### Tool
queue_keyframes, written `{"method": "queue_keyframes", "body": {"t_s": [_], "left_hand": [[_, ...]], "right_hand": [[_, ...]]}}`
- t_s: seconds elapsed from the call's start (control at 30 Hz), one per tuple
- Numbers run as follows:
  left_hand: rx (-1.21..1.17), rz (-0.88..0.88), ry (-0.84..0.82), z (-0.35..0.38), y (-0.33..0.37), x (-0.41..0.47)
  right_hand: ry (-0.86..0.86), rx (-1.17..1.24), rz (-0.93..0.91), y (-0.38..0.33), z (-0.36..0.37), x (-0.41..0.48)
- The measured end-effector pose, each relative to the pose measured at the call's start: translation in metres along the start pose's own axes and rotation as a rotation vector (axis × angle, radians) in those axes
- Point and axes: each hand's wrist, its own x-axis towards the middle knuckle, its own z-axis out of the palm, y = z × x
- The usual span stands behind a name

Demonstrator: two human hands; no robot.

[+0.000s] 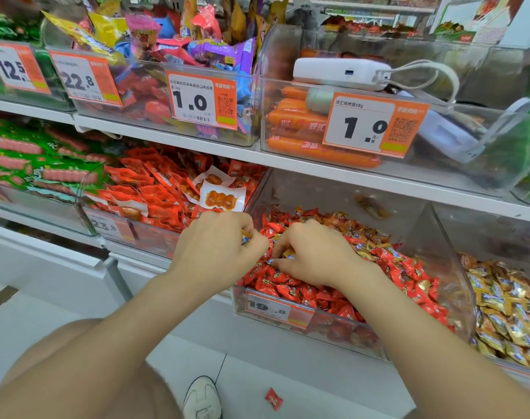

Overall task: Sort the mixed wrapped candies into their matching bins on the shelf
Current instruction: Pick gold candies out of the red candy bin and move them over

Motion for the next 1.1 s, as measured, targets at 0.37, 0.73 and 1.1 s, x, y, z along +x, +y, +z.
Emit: {"method": "queue_keyframes", "body": {"t_s": [0.37,0.73,1.1], "left_hand": [[0.099,0.346,-0.109,0.021,0.020,0.019],[0.364,0.284,-0.449,0.069,0.021,0.043],[0.271,0.231,-0.476,0.060,0.022,0.040]], "right_hand": [[0.125,0.185,0.241,0.042,-0.021,-0.020],[0.197,0.459,0.253,0.062,-0.024,-0.041],[0.089,-0.072,0.232,0.064,-0.011,-0.027]]}}
